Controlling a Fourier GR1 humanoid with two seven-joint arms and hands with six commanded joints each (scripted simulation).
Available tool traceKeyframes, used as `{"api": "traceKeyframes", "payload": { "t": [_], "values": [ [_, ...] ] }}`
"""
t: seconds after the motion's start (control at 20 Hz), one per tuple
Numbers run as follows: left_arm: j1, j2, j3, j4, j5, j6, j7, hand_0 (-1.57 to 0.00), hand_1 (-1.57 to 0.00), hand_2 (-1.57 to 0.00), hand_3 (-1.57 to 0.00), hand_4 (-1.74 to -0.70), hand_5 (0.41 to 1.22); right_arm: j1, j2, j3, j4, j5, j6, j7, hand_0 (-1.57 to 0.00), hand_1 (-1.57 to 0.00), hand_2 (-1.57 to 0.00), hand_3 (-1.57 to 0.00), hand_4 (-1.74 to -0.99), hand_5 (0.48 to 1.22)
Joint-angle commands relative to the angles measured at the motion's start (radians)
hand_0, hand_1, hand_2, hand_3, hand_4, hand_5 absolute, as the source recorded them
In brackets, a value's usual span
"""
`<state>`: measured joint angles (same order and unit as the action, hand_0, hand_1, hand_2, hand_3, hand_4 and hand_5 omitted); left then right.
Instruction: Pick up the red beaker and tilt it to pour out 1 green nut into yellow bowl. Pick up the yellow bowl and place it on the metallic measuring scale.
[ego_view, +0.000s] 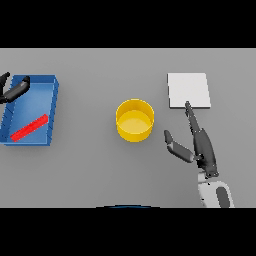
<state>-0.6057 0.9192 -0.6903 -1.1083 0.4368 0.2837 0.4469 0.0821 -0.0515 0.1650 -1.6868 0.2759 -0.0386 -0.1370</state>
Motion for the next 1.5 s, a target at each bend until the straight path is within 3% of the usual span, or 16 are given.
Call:
{"api": "traceKeyframes", "payload": {
  "t": [0.0,0.1,0.25,0.45,0.75,1.05,1.45],
  "values": [
    [-0.008,-0.012,0.007,0.011,-0.001,0.013,-0.02,-0.07,-0.06,-0.06,-0.05,-0.71,0.658,-0.011,-0.002,0.003,-0.002,0.025,-0.013,0.032,0.0,0.0,0.0,0.0,-1.175,0.672],
    [0.002,-0.012,0.025,0.012,0.008,0.025,-0.065,-0.04,-0.04,-0.04,-0.03,-0.71,0.674,-0.022,-0.025,0.028,-0.016,0.062,0.003,0.034,0.0,0.0,0.0,0.0,-1.146,0.691],
    [-0.005,-0.008,0.022,-0.005,0.0,0.04,-0.058,-0.02,-0.02,-0.02,-0.01,-0.71,0.689,-0.064,-0.108,0.065,-0.014,0.1,0.091,0.012,0.0,0.0,0.0,0.0,-1.153,0.728],
    [0.007,-0.016,0.031,-0.001,0.016,0.036,-0.088,-0.01,-0.01,-0.01,-0.01,-0.72,0.667,-0.233,-0.235,0.167,0.05,0.293,0.184,0.086,0.0,0.0,0.0,0.0,-1.216,0.704],
    [0.01,-0.013,0.033,-0.01,0.026,0.028,-0.09,0.0,0.0,0.0,0.0,-0.71,0.676,-0.448,-0.348,0.342,0.144,0.499,0.318,-0.005,0.0,0.0,0.0,0.0,-1.223,0.705],
    [0.02,-0.011,0.041,-0.01,0.04,0.02,-0.102,0.0,0.0,0.0,0.0,-0.72,0.688,-0.605,-0.365,0.447,0.276,0.575,0.426,-0.062,0.0,0.0,0.0,0.0,-1.219,0.705],
    [0.036,-0.008,0.051,-0.011,0.053,0.019,-0.122,0.0,0.0,0.0,0.0,-0.72,0.688,-0.735,-0.315,0.545,0.442,0.646,0.498,-0.058,0.0,0.0,0.0,0.0,-1.259,0.714]
  ]
}}
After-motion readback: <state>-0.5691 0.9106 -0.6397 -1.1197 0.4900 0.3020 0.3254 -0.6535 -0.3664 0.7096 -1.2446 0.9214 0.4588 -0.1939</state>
